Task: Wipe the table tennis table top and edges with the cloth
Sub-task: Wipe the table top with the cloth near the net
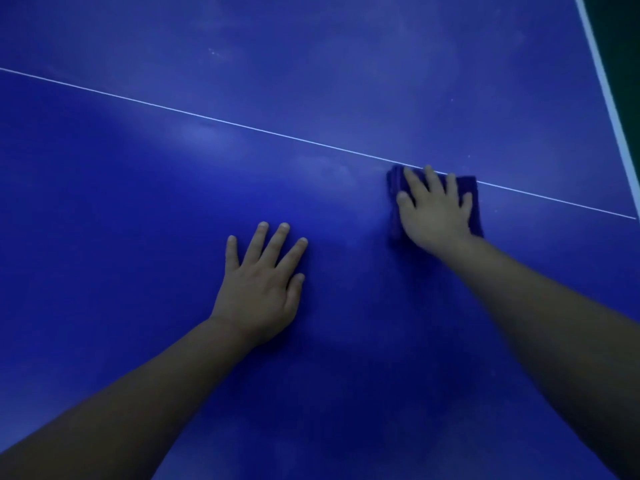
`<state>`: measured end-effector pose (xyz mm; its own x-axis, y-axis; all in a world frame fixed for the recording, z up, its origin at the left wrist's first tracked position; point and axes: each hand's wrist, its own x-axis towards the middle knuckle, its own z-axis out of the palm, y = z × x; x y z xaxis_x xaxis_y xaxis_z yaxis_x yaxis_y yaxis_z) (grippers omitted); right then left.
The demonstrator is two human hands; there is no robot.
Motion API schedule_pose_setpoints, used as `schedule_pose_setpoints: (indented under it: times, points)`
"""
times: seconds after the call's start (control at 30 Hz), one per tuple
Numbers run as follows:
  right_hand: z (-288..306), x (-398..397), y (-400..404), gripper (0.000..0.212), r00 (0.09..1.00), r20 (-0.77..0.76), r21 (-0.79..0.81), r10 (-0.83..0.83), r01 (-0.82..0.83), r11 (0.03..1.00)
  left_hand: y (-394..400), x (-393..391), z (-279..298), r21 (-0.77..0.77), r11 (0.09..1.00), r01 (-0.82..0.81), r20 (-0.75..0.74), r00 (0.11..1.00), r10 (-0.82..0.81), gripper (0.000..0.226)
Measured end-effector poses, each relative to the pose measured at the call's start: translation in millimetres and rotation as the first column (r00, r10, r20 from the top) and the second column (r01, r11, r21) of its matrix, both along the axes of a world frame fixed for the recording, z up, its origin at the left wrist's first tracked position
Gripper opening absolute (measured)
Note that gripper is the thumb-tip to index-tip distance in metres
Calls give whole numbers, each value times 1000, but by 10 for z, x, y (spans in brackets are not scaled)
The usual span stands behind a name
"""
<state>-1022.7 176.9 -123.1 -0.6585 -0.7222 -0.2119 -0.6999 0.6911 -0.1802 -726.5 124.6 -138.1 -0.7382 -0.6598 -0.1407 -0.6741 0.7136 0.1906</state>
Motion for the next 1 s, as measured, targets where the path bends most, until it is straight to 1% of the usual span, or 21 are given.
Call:
schedule_pose_setpoints:
  times: [0.03, 0.07, 0.13, 0.2, 0.23, 0.3, 0.33, 0.37, 0.43, 0.47, 0.5, 0.53, 0.6, 0.67, 0.73, 0.77, 0.83, 0.87, 0.93, 0.97, 1.0]
  points:
    - [5, 15, -237, 57, 999, 15, -1, -49, 49, 999, -10, -46, 4, 0, 1000, -5, 0, 1000, 5, 63]
    - [-3, 109, -423, 57, 999, 9, -7, -36, 36, 999, -22, -88, 8, -3, 1000, -13, 0, 1000, 13, 64]
    - [-17, 421, -497, 58, 988, -17, -27, 151, -151, 988, -49, -152, 14, -3, 1000, -25, -3, 1000, 25, 65]
    - [-25, 710, -137, 61, 907, -61, -40, 417, -420, 907, -66, -181, 11, -3, 1000, -27, -12, 1000, 27, 64]
    - [-30, 749, 103, 62, 866, -54, -41, 498, -500, 865, -78, -186, 8, -3, 1000, -27, -18, 999, 27, 64]
    - [3, 571, 408, 61, 840, -43, -15, 541, -542, 840, -85, -182, 7, 11, 1000, -20, -27, 999, 21, 63]
    - [12, 398, 383, 59, 867, -61, 2, 495, -496, 868, -88, -173, 9, 16, 1000, -19, -29, 999, 20, 62]
    - [21, 242, 255, 57, 912, -83, 10, 402, -403, 915, -87, -161, 10, 18, 1000, -18, -28, 999, 19, 62]
    - [36, 72, -246, 54, 991, -37, 0, 128, -128, 992, -81, -156, 10, 17, 1000, -12, -23, 1000, 12, 62]
    - [33, 98, -523, 55, 999, 5, -8, 34, -34, 999, -79, -156, 10, 15, 1000, -12, -21, 1000, 12, 62]
    - [18, 196, -755, 56, 1000, 14, -17, 10, -10, 1000, -77, -159, 4, 12, 1000, -13, -19, 1000, 14, 62]
    - [-1, 333, -908, 56, 999, 5, -25, 51, -51, 998, -71, -165, -1, 7, 1000, -15, -19, 1000, 15, 62]
    - [-30, 660, -883, 56, 967, -43, -50, 252, -254, 966, -77, -173, -12, -8, 1000, -16, -23, 1000, 16, 62]
    - [-33, 893, -420, 55, 900, -87, -46, 426, -431, 901, -83, -176, -25, -12, 1000, -13, -26, 1000, 13, 62]
    - [-19, 874, 194, 56, 870, -77, -43, 486, -490, 871, -83, -178, -33, -11, 1000, -15, -35, 999, 14, 61]
    - [-15, 779, 482, 58, 881, -71, -32, 468, -471, 882, -79, -181, -28, -7, 1000, -17, -37, 999, 17, 61]
    - [-7, 374, 813, 62, 927, -83, 13, 365, -365, 931, -54, -214, -22, 7, 999, -36, -38, 999, 36, 61]
    - [-1, 127, 819, 62, 954, -97, 21, 284, -283, 959, -38, -239, -16, 9, 999, -52, -38, 998, 52, 61]
    - [-9, -255, 546, 56, 996, -75, 5, 49, -49, 999, -8, -304, -8, 17, 997, -74, -36, 997, 75, 61]
    - [-22, -355, 354, 55, 997, -58, -16, -58, 58, 998, 9, -357, -7, 19, 997, -77, -37, 996, 77, 62]
    - [-22, -363, 167, 55, 991, -52, -29, -120, 119, 993, 24, -411, -6, 19, 997, -76, -40, 996, 77, 62]
